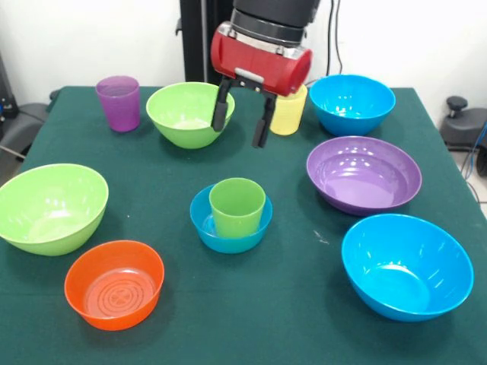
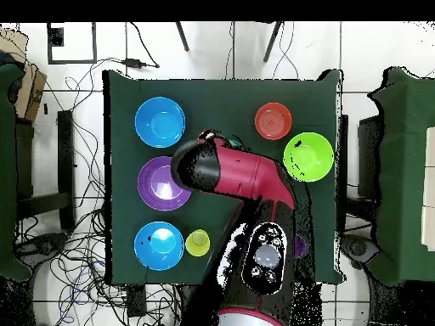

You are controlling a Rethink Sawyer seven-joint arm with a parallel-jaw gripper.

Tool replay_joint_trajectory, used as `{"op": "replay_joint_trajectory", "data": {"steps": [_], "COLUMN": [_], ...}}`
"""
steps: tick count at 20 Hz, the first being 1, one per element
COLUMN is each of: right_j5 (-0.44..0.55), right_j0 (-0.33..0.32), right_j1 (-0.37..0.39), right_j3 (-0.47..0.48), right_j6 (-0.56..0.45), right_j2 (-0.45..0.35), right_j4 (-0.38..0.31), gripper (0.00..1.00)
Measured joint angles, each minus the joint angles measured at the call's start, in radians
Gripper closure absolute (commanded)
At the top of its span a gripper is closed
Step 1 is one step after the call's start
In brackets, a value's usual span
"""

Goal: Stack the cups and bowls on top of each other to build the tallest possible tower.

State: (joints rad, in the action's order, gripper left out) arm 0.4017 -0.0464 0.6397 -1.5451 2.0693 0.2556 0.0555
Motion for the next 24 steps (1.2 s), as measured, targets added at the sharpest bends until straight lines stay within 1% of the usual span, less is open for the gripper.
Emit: {"op": "replay_joint_trajectory", "data": {"steps": [7,17,20,24], "right_j5": [0.0,0.0,0.0,-0.001], "right_j0": [-0.006,-0.01,-0.027,-0.067], "right_j1": [0.041,0.045,0.045,0.045], "right_j3": [-0.086,-0.167,-0.191,-0.22], "right_j6": [0.0,0.0,0.0,0.0], "right_j2": [0.0,0.007,0.007,0.007], "right_j4": [0.0,0.001,0.001,0.001], "gripper": [0.0,0.0,0.0,0.0]}}
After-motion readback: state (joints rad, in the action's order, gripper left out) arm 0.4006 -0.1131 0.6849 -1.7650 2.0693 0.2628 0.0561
